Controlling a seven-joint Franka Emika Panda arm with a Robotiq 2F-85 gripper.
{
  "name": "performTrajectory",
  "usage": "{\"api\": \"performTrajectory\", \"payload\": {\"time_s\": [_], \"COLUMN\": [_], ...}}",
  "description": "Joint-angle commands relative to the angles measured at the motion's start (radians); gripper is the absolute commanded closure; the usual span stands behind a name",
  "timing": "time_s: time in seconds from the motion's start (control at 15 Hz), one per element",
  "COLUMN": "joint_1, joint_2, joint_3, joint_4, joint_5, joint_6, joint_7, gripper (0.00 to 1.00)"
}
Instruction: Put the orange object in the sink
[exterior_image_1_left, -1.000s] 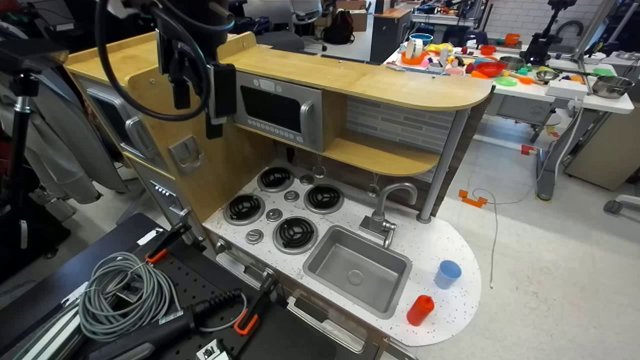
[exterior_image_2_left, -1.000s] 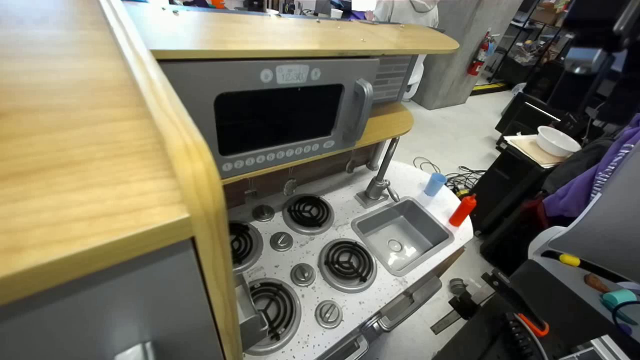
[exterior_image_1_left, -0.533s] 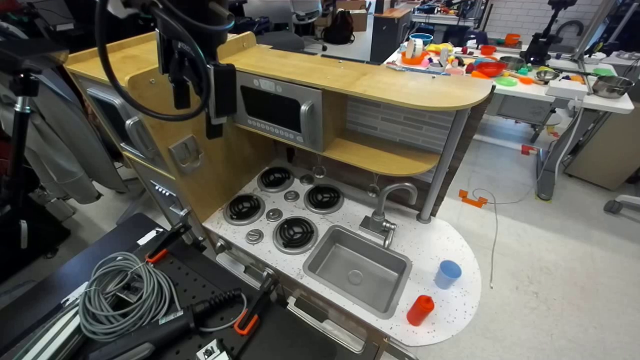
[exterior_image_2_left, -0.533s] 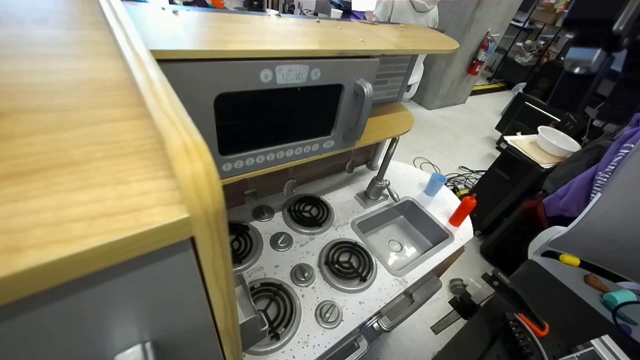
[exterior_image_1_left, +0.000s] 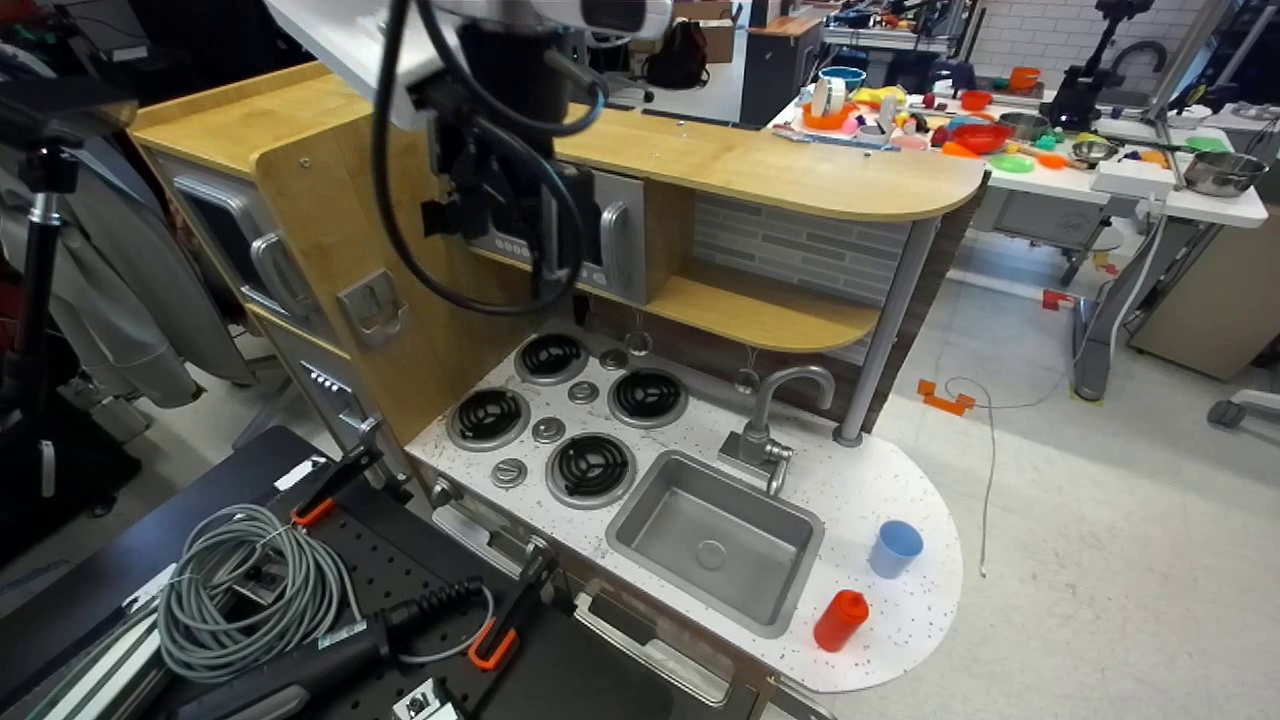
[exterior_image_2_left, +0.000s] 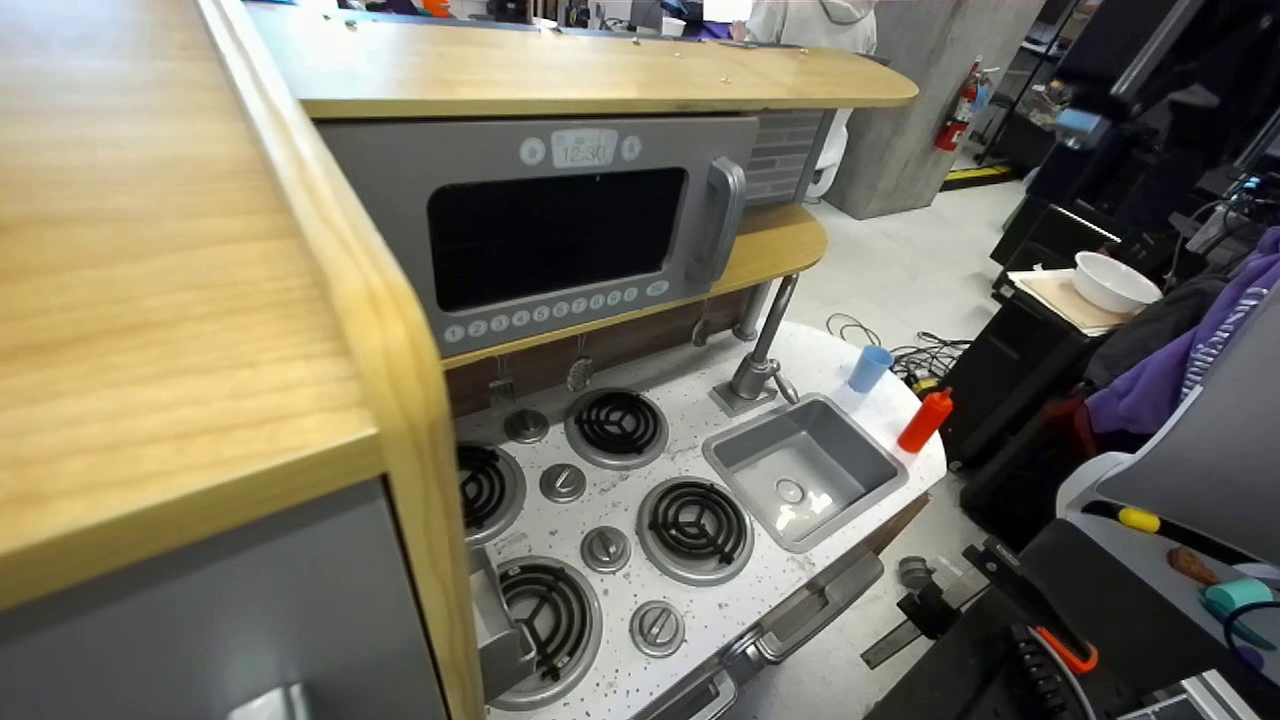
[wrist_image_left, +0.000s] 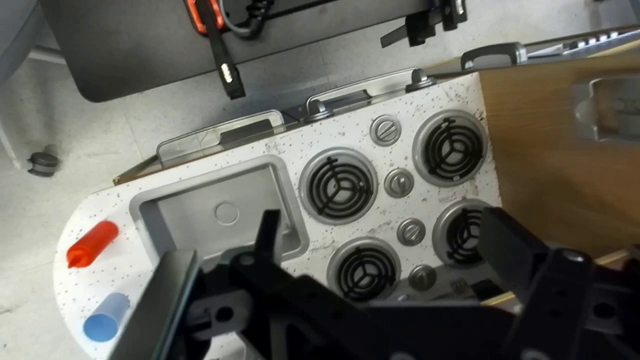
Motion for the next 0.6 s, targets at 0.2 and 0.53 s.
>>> {"api": "performTrajectory", "payload": {"time_s": [0.2, 0.53], "joint_1": [-0.090, -0.150], "joint_2": [0.304, 0.504], "joint_3": [-0.070, -0.068], "joint_4": [0.180, 0.334], "joint_5": [0.030, 0.010], "joint_6": [0.168, 0.283], "joint_7": [-0.077, -0.083], "gripper": [0.00, 0.00]}}
